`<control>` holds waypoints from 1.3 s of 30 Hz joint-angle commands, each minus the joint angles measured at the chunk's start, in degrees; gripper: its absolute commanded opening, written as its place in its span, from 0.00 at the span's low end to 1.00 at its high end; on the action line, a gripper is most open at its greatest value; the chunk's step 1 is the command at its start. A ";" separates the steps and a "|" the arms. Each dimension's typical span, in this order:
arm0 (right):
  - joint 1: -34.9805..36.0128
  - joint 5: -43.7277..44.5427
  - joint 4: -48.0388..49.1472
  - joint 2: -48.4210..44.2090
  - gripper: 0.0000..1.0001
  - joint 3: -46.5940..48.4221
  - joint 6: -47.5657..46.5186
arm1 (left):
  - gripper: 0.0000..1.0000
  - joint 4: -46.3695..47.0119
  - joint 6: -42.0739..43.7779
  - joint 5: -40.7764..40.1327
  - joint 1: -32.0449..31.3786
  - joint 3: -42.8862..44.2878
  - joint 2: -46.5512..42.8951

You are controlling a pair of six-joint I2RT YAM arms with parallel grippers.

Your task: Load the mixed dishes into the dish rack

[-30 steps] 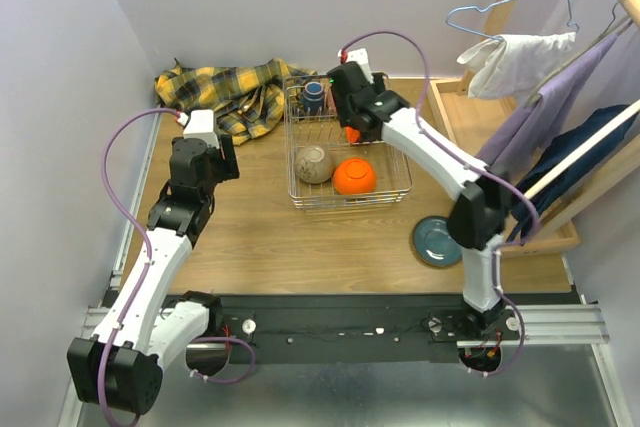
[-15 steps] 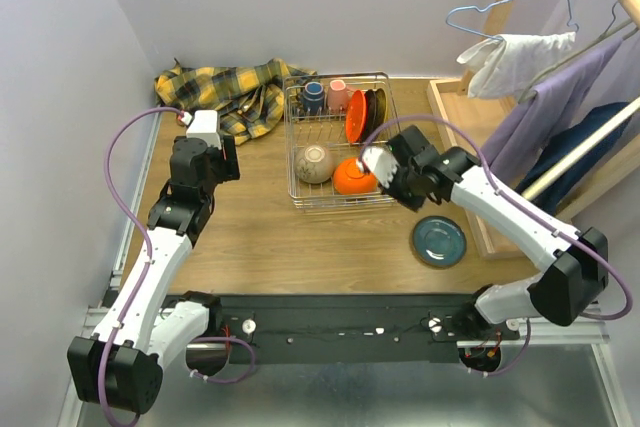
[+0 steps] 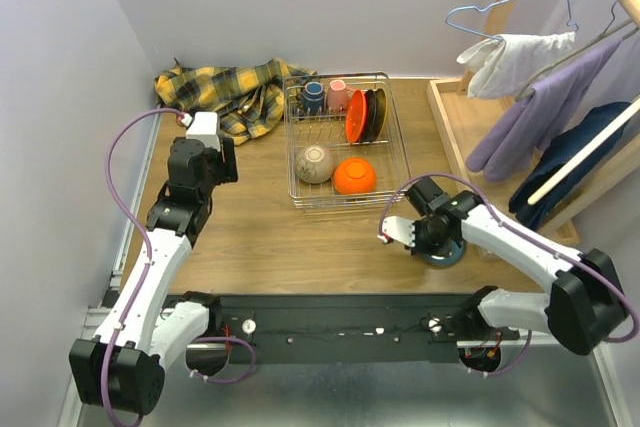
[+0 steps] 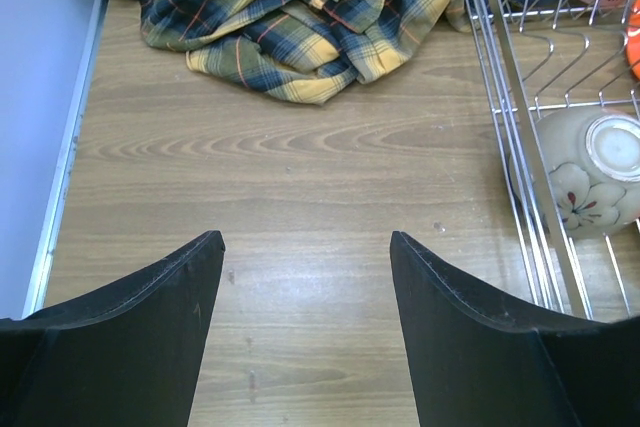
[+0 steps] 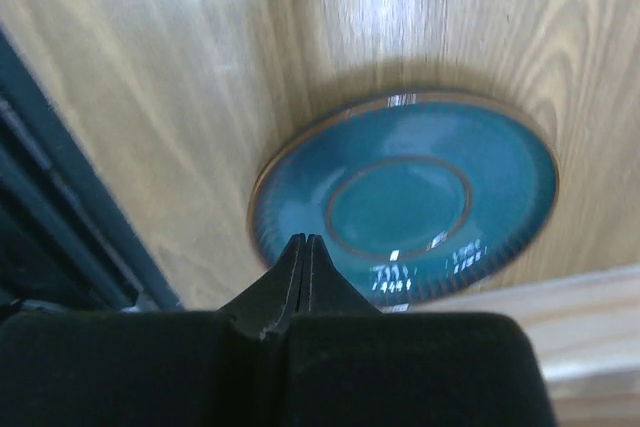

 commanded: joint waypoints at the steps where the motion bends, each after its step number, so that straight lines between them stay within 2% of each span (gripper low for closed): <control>1: -0.03 -1.23 8.58 5.33 0.01 -0.91 -4.02 | 0.75 -2.15 0.64 3.73 2.37 -1.42 -1.18; 9: -0.03 -4.39 13.69 13.86 0.00 1.46 -5.25 | 0.73 -4.69 0.12 8.74 5.97 -1.94 -1.97; 19: 1.02 -18.27 2.99 25.28 0.02 14.29 -7.00 | 0.74 -6.80 1.78 9.19 6.59 -3.70 -4.78; 30: 15.16 -22.85 4.20 36.97 0.03 24.31 -5.09 | 0.78 -10.93 3.54 9.27 9.67 -5.29 -10.23; 35: 21.13 -25.22 6.83 44.96 0.03 34.06 -2.18 | 0.82 -13.66 2.32 9.54 12.39 -2.13 -9.89; 39: 24.39 -26.63 8.15 51.47 0.04 42.94 0.63 | 0.83 -19.44 0.12 14.54 13.62 1.03 -8.48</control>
